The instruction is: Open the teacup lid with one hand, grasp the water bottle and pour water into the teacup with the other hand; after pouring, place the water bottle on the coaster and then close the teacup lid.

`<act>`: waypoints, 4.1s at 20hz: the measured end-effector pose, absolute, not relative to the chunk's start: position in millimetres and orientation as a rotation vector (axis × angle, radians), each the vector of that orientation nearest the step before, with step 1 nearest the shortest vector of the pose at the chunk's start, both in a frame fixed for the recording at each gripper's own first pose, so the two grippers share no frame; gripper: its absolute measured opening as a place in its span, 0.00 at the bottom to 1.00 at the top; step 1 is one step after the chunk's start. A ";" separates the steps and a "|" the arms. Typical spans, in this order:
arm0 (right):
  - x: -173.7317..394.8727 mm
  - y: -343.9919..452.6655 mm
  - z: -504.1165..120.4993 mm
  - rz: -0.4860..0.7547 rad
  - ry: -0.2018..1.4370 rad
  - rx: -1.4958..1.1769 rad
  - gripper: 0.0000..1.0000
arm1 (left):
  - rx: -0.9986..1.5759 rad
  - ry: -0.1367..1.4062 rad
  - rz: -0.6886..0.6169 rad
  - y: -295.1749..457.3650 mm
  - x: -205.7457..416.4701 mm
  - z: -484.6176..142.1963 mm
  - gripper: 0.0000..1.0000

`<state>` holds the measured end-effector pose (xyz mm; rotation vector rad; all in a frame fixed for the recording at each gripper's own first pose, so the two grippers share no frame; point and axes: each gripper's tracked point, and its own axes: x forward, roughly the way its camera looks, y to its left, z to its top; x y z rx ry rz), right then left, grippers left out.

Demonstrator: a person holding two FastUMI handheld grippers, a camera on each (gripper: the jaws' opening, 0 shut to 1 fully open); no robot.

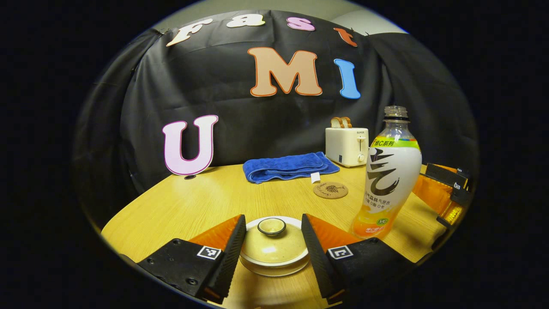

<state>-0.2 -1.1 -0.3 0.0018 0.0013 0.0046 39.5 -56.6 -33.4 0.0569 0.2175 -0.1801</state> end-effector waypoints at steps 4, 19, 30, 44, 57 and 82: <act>0.4 -1.1 -0.5 0.005 0.002 0.002 0.98 | 0.049 0.194 -0.158 -52.1 42.1 -27.9 0.60; 0.2 2.9 -1.5 0.019 0.004 0.002 0.98 | 0.019 0.170 -0.147 -49.5 43.2 -21.9 0.22; -20.0 10.2 -2.0 0.056 0.025 0.029 0.98 | 0.022 0.082 -0.121 -33.8 27.6 13.3 0.21; -25.1 74.9 -2.0 0.208 0.041 0.004 0.98 | 0.001 0.052 -0.101 -6.3 10.8 24.5 0.21; 7.5 98.9 -31.2 0.232 0.180 -0.022 0.96 | -0.059 0.050 -0.096 3.6 20.4 23.5 0.21; 31.4 94.4 -25.8 0.148 0.129 -0.603 0.67 | -0.122 0.054 0.000 60.9 17.3 27.9 0.21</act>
